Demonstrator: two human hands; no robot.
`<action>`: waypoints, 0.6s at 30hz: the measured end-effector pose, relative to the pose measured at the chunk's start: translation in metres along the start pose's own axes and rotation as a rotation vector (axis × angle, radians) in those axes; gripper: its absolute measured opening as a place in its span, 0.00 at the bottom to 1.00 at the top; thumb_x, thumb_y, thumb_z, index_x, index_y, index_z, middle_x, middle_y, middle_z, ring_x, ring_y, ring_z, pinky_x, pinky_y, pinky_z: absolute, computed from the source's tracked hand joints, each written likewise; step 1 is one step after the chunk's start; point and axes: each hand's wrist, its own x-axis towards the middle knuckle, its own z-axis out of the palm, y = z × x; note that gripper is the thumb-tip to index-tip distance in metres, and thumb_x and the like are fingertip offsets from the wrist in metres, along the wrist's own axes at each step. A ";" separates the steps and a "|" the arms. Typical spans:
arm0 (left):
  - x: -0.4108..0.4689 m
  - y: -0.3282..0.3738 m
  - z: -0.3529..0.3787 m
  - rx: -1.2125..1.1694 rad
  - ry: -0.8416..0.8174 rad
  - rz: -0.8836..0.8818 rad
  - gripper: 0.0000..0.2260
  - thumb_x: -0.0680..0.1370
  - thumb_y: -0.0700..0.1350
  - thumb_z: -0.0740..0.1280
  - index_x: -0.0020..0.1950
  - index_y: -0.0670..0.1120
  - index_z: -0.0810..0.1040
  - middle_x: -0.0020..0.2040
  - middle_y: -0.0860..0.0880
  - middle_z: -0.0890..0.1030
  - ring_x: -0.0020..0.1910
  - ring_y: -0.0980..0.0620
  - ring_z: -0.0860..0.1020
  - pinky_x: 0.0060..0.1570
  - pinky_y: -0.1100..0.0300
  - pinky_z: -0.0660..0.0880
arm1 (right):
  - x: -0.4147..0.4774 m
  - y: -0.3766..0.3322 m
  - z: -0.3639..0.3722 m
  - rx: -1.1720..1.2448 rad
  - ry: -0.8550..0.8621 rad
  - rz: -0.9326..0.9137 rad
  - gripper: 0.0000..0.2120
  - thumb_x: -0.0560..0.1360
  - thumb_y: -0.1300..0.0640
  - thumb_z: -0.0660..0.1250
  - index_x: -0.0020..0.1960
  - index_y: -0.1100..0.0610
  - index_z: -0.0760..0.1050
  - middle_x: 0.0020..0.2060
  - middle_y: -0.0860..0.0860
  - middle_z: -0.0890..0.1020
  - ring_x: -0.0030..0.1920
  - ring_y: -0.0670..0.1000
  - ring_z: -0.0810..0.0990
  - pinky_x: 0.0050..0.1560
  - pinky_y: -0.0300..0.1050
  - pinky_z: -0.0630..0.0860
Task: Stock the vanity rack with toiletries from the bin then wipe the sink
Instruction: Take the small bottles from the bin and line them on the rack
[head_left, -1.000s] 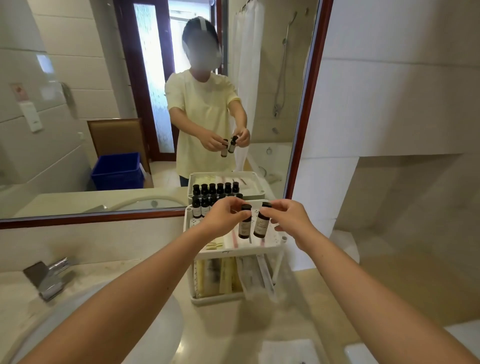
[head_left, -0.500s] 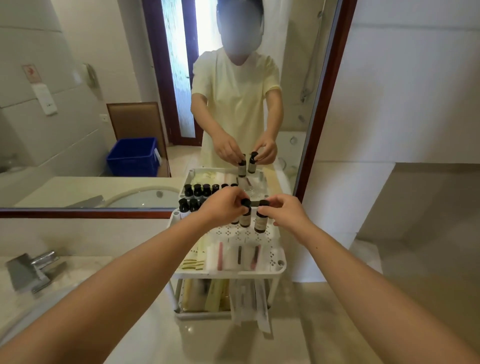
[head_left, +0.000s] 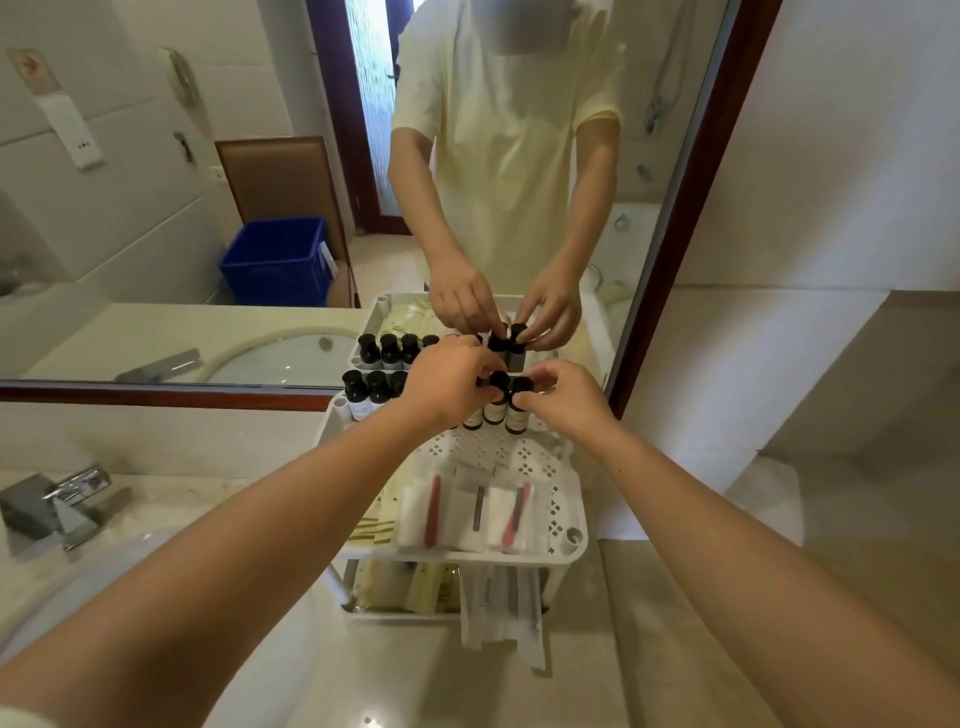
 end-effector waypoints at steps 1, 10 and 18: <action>0.001 -0.002 0.003 0.010 0.007 0.000 0.13 0.73 0.51 0.71 0.56 0.53 0.82 0.47 0.49 0.79 0.49 0.47 0.76 0.45 0.50 0.76 | 0.002 0.001 0.001 -0.006 0.000 0.003 0.09 0.70 0.59 0.74 0.49 0.53 0.79 0.41 0.46 0.80 0.42 0.47 0.78 0.46 0.42 0.75; 0.006 -0.011 0.020 0.049 0.035 -0.016 0.16 0.75 0.55 0.68 0.62 0.55 0.79 0.51 0.50 0.79 0.52 0.48 0.77 0.41 0.57 0.70 | 0.011 0.009 0.008 -0.018 0.043 -0.009 0.08 0.71 0.59 0.73 0.50 0.51 0.80 0.38 0.43 0.80 0.42 0.46 0.80 0.44 0.41 0.74; 0.003 -0.010 0.019 0.062 0.073 -0.003 0.14 0.75 0.53 0.68 0.61 0.57 0.80 0.47 0.51 0.80 0.48 0.49 0.78 0.37 0.58 0.66 | 0.013 0.011 0.014 -0.009 0.066 -0.007 0.11 0.70 0.58 0.74 0.51 0.51 0.78 0.42 0.44 0.80 0.46 0.47 0.81 0.49 0.45 0.78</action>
